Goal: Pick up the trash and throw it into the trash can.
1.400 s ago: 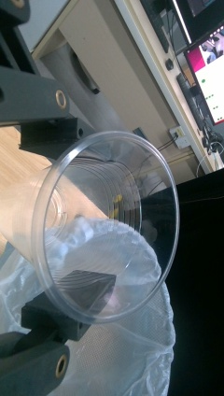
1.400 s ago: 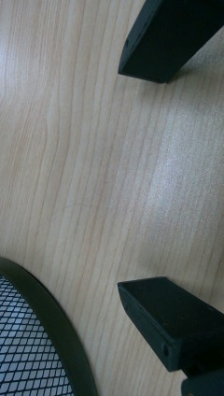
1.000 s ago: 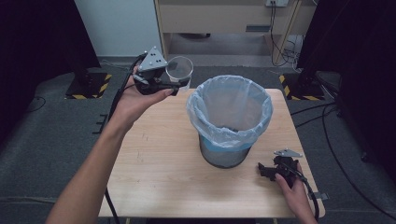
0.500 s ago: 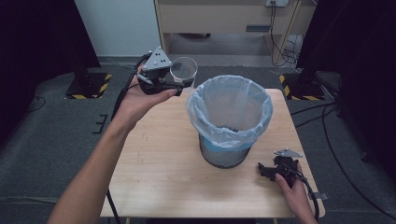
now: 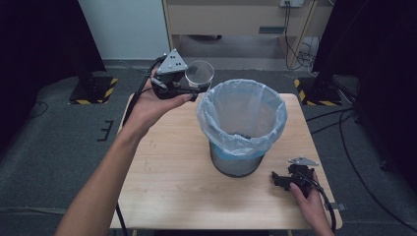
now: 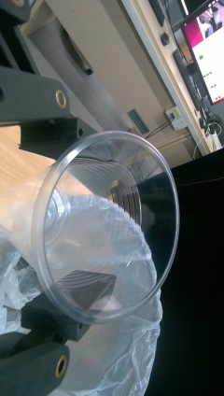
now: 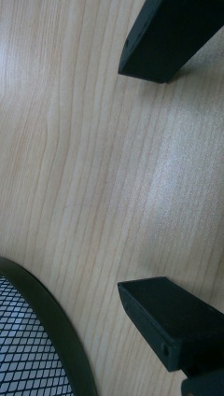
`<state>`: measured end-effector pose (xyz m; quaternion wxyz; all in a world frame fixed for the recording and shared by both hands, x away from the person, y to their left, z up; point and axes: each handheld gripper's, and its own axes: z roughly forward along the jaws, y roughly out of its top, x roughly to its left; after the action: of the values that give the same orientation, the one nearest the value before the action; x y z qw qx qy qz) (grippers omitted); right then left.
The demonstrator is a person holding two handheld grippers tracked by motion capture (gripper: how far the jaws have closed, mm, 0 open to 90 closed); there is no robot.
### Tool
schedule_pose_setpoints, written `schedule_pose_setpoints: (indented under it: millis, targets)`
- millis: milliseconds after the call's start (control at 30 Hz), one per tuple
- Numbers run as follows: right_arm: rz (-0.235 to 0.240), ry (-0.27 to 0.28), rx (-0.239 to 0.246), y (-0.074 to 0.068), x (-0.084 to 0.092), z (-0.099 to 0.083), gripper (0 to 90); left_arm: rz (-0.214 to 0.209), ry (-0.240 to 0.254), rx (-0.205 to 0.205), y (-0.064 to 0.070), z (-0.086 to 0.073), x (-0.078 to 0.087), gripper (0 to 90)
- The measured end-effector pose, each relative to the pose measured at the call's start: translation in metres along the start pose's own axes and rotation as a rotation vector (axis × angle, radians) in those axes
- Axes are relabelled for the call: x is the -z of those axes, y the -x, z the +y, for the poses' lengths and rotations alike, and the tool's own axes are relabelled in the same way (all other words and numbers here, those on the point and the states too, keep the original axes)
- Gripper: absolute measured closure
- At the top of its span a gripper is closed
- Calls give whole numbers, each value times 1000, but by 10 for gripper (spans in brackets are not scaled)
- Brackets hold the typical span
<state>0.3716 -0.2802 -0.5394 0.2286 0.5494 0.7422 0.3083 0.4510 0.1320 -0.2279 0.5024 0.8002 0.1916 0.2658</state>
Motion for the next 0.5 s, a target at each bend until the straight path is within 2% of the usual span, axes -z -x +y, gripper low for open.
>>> schedule_pose_setpoints:
  millis: [200,500]
  targets:
    - [1,0,1,0,0,0,3,-7,-1,-7,3,1,-2,349]
    - [1,0,1,0,0,0,3,-40,-8,-15,10,3,-10,347]
